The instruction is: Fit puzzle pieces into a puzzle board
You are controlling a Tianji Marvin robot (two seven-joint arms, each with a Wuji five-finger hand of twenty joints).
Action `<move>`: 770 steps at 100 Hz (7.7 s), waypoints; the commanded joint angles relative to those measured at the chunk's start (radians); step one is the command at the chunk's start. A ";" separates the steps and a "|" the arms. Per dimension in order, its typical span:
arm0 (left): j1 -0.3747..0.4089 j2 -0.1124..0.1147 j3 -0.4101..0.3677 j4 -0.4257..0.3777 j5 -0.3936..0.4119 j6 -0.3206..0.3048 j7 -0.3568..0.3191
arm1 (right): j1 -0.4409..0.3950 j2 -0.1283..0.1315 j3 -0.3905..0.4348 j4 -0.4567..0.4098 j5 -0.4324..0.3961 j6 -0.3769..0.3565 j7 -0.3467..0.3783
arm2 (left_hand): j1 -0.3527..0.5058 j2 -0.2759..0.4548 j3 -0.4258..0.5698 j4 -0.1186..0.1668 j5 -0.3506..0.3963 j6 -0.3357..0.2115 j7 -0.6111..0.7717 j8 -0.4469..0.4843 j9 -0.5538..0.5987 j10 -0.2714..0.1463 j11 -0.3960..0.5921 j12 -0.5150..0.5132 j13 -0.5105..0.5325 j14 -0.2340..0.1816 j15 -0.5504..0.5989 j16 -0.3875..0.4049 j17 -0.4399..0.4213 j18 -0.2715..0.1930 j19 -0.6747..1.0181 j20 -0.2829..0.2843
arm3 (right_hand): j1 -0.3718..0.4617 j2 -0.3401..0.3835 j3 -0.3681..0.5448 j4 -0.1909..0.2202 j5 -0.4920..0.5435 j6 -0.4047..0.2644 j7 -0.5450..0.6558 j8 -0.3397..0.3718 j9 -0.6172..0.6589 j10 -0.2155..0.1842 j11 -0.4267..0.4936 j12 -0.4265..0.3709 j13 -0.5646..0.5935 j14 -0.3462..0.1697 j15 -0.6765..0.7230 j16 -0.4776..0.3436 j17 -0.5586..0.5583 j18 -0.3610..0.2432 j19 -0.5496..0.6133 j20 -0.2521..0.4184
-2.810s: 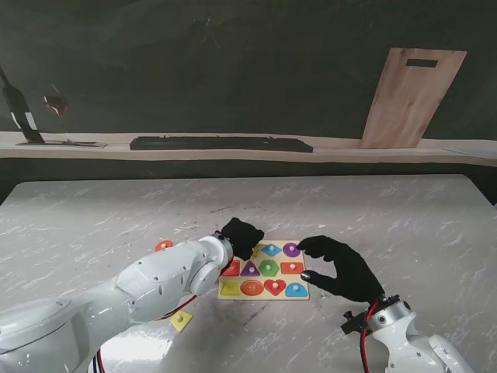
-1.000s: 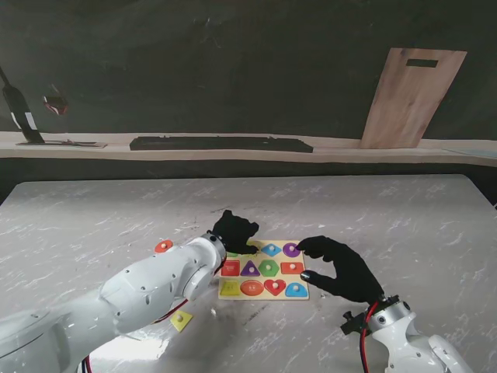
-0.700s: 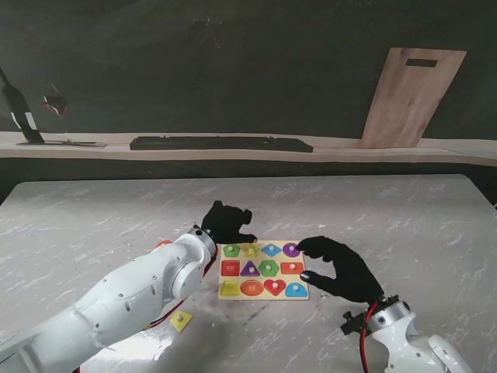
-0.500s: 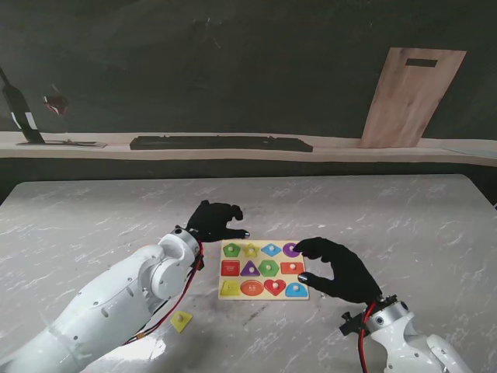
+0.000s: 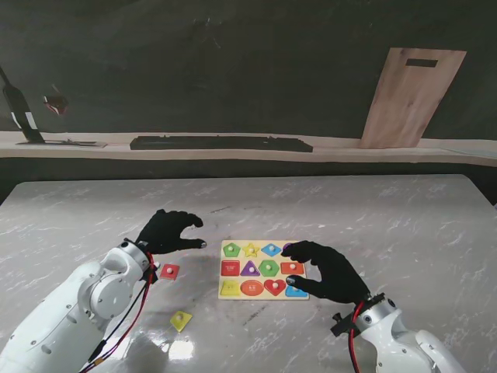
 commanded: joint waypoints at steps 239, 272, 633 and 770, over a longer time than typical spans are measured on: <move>0.077 0.081 -0.059 0.092 0.202 -0.153 -0.053 | 0.018 0.011 -0.054 0.002 -0.135 0.134 -0.009 | 0.127 -0.285 0.483 -0.046 0.049 -0.117 0.312 0.023 0.147 -0.079 0.062 0.201 0.092 -0.088 0.059 0.076 0.082 -0.098 0.065 0.010 | -0.011 0.019 -0.024 0.037 -0.004 -0.020 0.010 -0.017 -0.015 0.011 0.014 0.003 -0.010 -0.029 0.006 0.012 -0.016 -0.019 0.002 0.014; 0.068 0.078 -0.038 0.115 0.200 -0.129 -0.024 | 0.018 0.011 -0.052 0.002 -0.135 0.135 -0.008 | 0.148 -0.318 0.584 -0.050 0.072 -0.109 0.342 -0.014 0.255 -0.074 -0.020 0.249 0.153 -0.090 0.087 0.057 0.131 -0.098 0.097 0.014 | -0.010 0.019 -0.024 0.037 0.000 -0.018 0.011 -0.017 -0.014 0.010 0.014 0.002 -0.010 -0.029 0.006 0.012 -0.016 -0.018 0.002 0.015; -0.226 -0.049 0.478 0.086 -0.151 0.419 -0.021 | -0.022 -0.006 0.024 -0.007 0.038 0.025 0.004 | -0.026 -0.467 1.057 0.029 0.111 -0.054 0.648 0.052 0.455 -0.049 0.184 0.361 0.375 -0.019 0.320 0.142 0.342 0.044 0.244 0.057 | 0.020 0.027 -0.040 0.040 0.043 -0.083 0.005 -0.006 0.011 -0.003 0.005 0.000 -0.015 -0.035 0.004 0.011 -0.025 -0.013 -0.001 0.016; -0.298 -0.076 0.588 0.199 -0.170 0.399 0.014 | -0.018 -0.007 0.023 -0.004 0.041 0.028 0.003 | -0.029 -0.472 1.069 0.028 0.109 -0.048 0.653 0.058 0.454 -0.048 0.193 0.361 0.376 -0.016 0.319 0.144 0.341 0.049 0.233 0.067 | 0.019 0.027 -0.040 0.040 0.041 -0.083 0.006 -0.005 0.011 -0.002 0.006 0.001 -0.015 -0.034 0.005 0.011 -0.024 -0.011 0.001 0.016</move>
